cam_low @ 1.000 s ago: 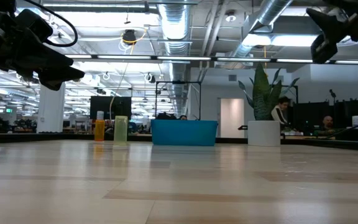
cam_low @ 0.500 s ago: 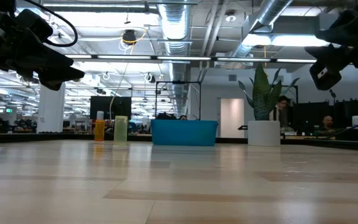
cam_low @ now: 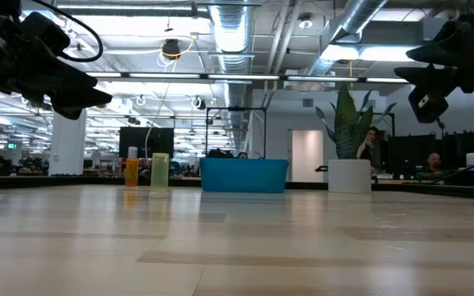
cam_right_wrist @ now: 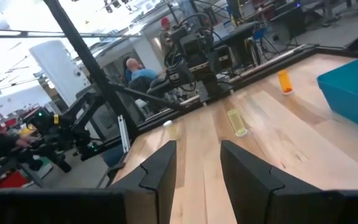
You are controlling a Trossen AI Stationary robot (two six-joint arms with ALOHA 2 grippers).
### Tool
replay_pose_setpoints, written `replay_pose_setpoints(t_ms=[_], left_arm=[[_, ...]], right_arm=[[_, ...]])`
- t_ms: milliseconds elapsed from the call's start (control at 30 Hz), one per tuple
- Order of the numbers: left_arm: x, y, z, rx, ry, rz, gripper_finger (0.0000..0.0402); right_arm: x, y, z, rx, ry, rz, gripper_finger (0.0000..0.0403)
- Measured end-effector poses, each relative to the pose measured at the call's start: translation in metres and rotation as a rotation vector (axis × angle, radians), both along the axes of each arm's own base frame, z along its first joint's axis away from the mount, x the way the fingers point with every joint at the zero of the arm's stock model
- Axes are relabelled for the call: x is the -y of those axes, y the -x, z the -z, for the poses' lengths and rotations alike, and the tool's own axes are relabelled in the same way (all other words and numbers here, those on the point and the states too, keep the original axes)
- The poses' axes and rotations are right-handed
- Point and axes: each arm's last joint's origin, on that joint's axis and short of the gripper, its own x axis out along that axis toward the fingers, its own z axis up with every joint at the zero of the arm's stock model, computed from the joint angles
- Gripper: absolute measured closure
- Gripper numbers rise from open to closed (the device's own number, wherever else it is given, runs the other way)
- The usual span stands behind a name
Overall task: Pick and place pill bottles into a basket
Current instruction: Put the orange pill bottle into the blue bin
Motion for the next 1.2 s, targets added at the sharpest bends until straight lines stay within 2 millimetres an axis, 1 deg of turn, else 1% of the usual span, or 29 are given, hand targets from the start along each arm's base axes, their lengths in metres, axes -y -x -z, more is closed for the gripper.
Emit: replay_pose_setpoints(t_ms=[400, 567, 733, 800, 867, 933, 1033, 1200], left_arm=[[0.0, 0.0, 0.0, 0.003, 0.003, -0.002, 0.0178], [0.0, -0.001, -0.005, 0.056, 0.107, -0.012, 0.0178], [-0.004, 0.0, -0.006, 0.089, 0.194, -0.146, 0.0178], [-0.005, 0.0, -0.008, 0.11, 0.189, -0.201, 0.0178], [-0.007, 0.0, -0.011, 0.119, 0.127, -0.246, 0.0178], [-0.008, 0.001, -0.021, 0.141, 0.085, -0.272, 0.0178], [-0.01, 0.003, -0.045, 0.203, 0.034, -0.319, 0.0178], [-0.015, 0.008, -0.084, 0.228, 0.007, -0.491, 0.0178]], right_arm=[[0.0, 0.0, 0.0, -0.002, 0.003, 0.0, 0.0285], [0.0, 0.0, 0.0, -0.002, 0.004, 0.0, 0.0285], [0.0, 0.0, 0.0, -0.002, 0.004, 0.0, 0.0285], [0.0, 0.0, 0.0, -0.002, 0.004, 0.0, 0.0285], [0.0, 0.0, 0.0, -0.002, 0.004, 0.0, 0.0285], [0.0, 0.0, 0.0, -0.002, 0.004, 0.0, 0.0285], [0.0, 0.0, 0.0, -0.002, 0.004, 0.0, 0.0285], [0.0, 0.0, 0.0, -0.003, 0.004, 0.0, 0.0285]])
